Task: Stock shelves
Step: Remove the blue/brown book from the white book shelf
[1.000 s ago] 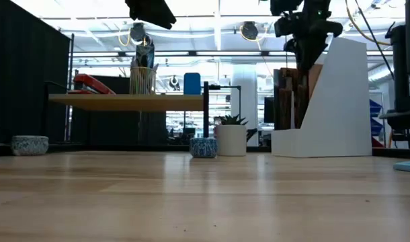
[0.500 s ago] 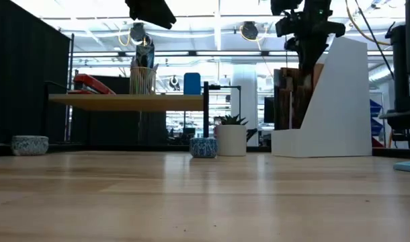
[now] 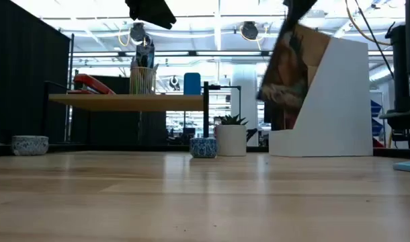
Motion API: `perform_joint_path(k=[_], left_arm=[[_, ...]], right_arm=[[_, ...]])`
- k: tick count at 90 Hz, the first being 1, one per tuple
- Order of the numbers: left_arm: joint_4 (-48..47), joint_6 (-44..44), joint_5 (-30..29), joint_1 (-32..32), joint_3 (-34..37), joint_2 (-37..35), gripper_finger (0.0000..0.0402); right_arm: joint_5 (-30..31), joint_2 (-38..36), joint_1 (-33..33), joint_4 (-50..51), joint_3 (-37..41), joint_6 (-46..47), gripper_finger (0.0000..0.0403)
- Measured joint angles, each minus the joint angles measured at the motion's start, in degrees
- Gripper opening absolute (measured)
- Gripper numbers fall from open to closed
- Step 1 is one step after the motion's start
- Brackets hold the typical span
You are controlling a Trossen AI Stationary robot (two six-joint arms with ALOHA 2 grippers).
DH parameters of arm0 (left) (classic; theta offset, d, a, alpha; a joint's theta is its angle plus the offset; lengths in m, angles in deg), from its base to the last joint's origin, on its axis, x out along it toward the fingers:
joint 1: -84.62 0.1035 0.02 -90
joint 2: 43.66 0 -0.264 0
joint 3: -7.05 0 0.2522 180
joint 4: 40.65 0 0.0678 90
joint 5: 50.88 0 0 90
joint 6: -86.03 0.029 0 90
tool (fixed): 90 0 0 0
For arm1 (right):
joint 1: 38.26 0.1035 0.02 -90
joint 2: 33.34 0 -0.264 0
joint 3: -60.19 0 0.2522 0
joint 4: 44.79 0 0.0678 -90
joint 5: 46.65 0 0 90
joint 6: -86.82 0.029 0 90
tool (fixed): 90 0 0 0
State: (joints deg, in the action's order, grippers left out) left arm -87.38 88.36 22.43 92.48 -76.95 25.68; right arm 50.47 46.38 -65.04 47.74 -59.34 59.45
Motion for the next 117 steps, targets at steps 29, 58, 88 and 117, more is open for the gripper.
perform_joint_path(k=[29, 58, 88, 117], left_arm=[[0.0, 0.0, 0.0, 0.0, 0.0, 0.0, 0.0194], [0.8, 1.5, 0.0, 0.0, 0.0, 0.0, 0.0194], [0.8, 1.5, 0.0, 0.0, 0.0, 0.0, 0.0194], [0.9, 1.5, 0.0, 0.0, 0.0, 0.0, 0.0194]], right_arm=[[-8.9, -0.1, 2.0, -1.4, -9.1, 10.8, 0.0006], [-21.3, 0.2, 9.8, -3.3, -9.1, 26.7, 0.0006], [-29.7, 0.2, 21.6, 2.9, -3.8, 43.5, 0.0006], [-42.2, 0.2, 30.0, 1.6, 19.0, 42.6, 0.0006]])
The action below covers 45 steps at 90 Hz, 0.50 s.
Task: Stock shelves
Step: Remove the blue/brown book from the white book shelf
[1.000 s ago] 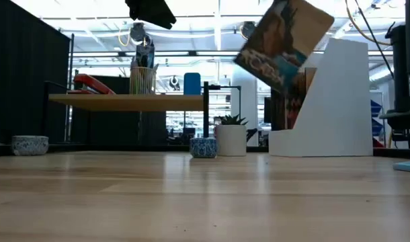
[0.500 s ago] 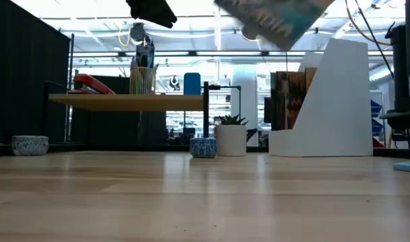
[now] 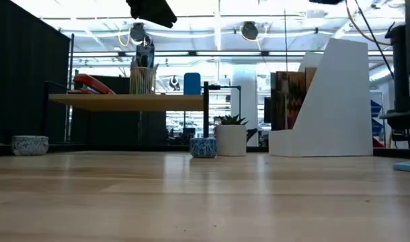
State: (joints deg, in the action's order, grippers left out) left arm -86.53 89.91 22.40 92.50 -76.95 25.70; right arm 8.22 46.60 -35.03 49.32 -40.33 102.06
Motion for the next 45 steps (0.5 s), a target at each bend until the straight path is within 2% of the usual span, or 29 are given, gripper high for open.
perform_joint_path(k=[13, 31, 45], left_arm=[[0.0, 0.0, 0.0, 0.0, 0.0, 0.0, 0.0194], [0.0, -0.1, 0.0, 0.0, 0.0, 0.0, 0.0194], [0.0, -0.1, 0.0, 0.0, 0.0, 0.0, 0.0194]], right_arm=[[-7.0, 0.0, 0.9, -2.2, 12.0, -4.7, 0.0006], [-6.8, 0.0, 1.0, -9.5, 25.4, -11.9, 0.0006], [-7.6, 0.0, 1.0, -14.7, 31.9, -15.0, 0.0006]])
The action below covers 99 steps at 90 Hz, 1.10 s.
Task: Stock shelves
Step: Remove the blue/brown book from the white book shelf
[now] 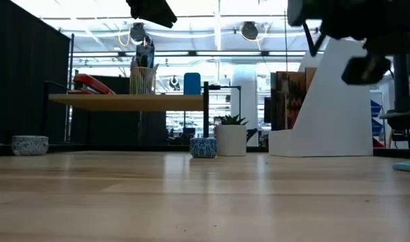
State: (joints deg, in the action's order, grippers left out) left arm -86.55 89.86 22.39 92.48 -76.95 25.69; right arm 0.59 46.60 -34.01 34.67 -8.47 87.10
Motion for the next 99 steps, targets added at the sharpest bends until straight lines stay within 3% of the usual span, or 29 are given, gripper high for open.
perform_joint_path(k=[20, 58, 99], left_arm=[[0.0, 0.0, 0.0, 0.0, 0.0, 0.0, 0.0194], [0.0, 0.1, 0.0, 0.0, 0.0, 0.0, 0.0194], [-0.3, 0.1, 0.0, 0.0, 0.0, 0.0, 0.0194]], right_arm=[[1.3, 0.0, -0.1, -5.8, 4.4, 0.5, 0.0008], [8.6, 0.0, -0.1, -7.5, 4.7, 3.6, 0.0024], [12.1, 0.0, -0.1, -5.9, 4.8, 8.5, 0.0159]])
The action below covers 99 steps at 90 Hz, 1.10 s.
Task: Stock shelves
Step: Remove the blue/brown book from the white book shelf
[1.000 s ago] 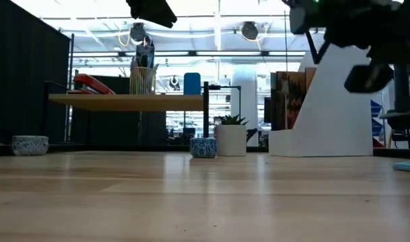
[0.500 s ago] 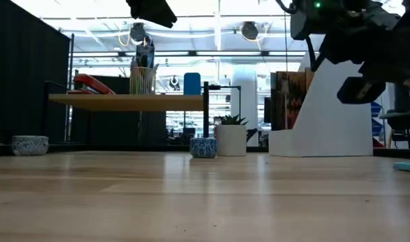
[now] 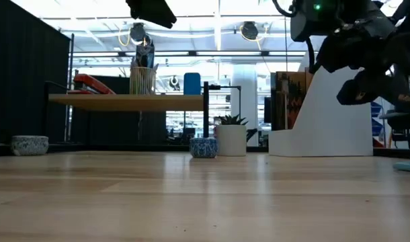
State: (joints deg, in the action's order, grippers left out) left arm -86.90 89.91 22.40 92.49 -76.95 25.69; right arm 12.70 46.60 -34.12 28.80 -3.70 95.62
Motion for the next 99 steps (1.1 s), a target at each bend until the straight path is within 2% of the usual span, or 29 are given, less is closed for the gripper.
perform_joint_path(k=[14, 29, 53, 64, 78, 99], left_arm=[[0.0, 0.0, 0.0, 0.0, 0.0, 0.0, 0.0194], [0.0, 0.0, 0.0, 0.0, 0.0, 0.0, 0.0194], [0.1, 0.0, 0.0, 0.0, 0.0, 0.0, 0.0194], [0.1, 0.0, 0.0, 0.0, 0.0, 0.0, 0.0194], [0.1, 0.0, 0.0, 0.0, 0.0, 0.0, 0.0194], [-0.1, -0.1, 0.0, 0.0, 0.0, 0.0, 0.0194]], right_arm=[[-0.7, 0.0, 0.0, 1.5, 0.0, 2.5, 0.0185], [-0.8, 0.0, -1.5, 3.3, -1.2, 2.6, 0.0194], [0.2, 0.0, -6.5, 4.5, -11.8, -1.4, 0.0185], [6.5, 0.0, -9.2, 4.6, -19.1, -5.1, 0.0178], [15.8, 0.0, -12.7, 5.1, -29.1, -14.3, 0.0172], [36.8, 0.0, -16.7, 6.3, -40.6, -32.1, 0.0171]])
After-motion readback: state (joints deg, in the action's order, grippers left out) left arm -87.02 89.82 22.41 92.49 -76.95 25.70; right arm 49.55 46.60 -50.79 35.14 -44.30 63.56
